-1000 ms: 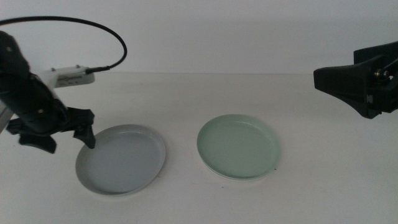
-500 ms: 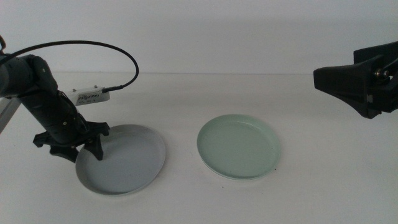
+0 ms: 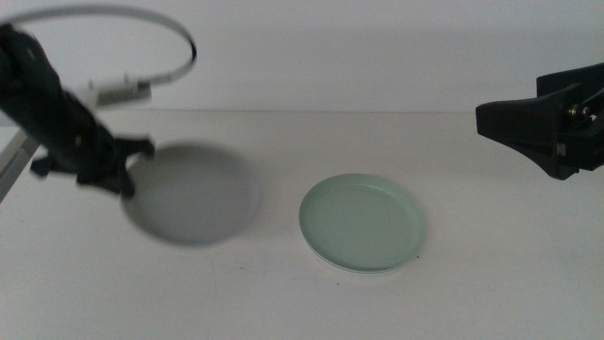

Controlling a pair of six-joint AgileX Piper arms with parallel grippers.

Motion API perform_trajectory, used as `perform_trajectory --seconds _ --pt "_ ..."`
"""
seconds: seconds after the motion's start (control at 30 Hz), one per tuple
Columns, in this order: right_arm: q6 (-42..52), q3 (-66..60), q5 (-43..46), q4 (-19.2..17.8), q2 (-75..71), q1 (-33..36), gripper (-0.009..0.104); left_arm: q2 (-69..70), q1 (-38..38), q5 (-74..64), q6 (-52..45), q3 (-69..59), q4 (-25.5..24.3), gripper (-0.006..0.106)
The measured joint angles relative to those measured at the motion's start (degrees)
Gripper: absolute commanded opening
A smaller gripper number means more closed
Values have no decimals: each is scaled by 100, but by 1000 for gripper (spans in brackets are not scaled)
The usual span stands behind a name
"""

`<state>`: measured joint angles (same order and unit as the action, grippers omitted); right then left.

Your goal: Stack the three bowls on top of each other.

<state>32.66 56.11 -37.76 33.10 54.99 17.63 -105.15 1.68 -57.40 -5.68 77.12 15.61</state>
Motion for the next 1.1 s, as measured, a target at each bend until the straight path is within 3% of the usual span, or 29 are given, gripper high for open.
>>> perform_trajectory --seconds 0.13,0.33,0.63,1.1 --pt "0 0 0 0 0 0 93 223 -419 -354 82 755 348 -2" --pt "0 0 0 0 0 0 93 -441 -1388 -624 568 1744 453 -2" --pt "0 0 0 0 0 0 93 -1265 -2238 -412 1030 2560 466 -2" --pt "0 0 0 0 0 0 93 -1846 -2521 -363 1050 2669 507 -2"
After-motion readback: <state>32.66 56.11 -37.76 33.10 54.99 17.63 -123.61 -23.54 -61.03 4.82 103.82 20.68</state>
